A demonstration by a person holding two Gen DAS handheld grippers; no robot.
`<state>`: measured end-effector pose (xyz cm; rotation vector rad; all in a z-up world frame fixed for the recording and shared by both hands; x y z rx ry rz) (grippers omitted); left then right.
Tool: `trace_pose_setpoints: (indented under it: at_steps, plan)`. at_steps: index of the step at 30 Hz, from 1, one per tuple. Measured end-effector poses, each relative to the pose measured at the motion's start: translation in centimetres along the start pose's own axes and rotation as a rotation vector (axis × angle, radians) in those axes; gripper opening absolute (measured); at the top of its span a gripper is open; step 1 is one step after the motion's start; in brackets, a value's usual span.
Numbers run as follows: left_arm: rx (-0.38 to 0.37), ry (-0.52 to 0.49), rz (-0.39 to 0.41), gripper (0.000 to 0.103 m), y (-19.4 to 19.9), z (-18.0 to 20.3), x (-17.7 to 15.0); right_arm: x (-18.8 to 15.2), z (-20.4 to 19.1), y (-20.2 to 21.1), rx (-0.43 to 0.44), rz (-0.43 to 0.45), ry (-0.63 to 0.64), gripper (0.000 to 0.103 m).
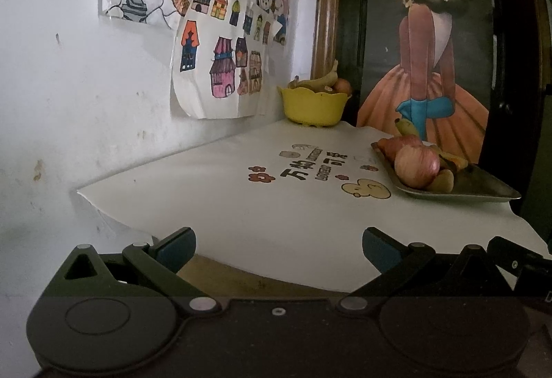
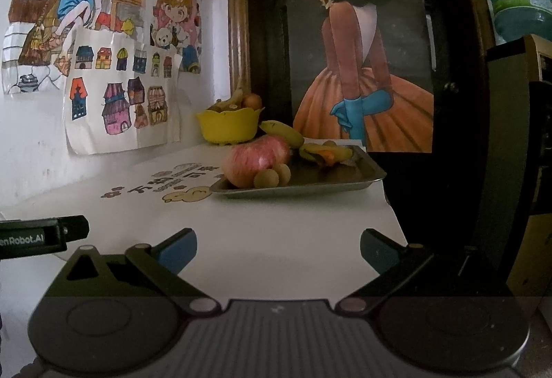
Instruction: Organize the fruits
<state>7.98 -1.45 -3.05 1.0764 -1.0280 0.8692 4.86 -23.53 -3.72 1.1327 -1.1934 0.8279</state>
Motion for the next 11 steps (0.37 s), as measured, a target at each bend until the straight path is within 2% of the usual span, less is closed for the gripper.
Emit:
trace_pose_setpoints:
  at_steps: [11]
  plan:
    - [0.001,0.000,-0.002,0.102,-0.09,0.00,0.00,-0.02,-0.33,0.01,0.010,-0.005,0.006,0.103]
Point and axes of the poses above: each gripper's, at about its wrist camera, not at the fingertips, and y roughly against the way its jaws point, z to its right, x to its top, the point moved 7 cm from there along -y, roughly the way its jaws point, and after that the axes turned 12 degrees about -x, right-handed, at the moved point
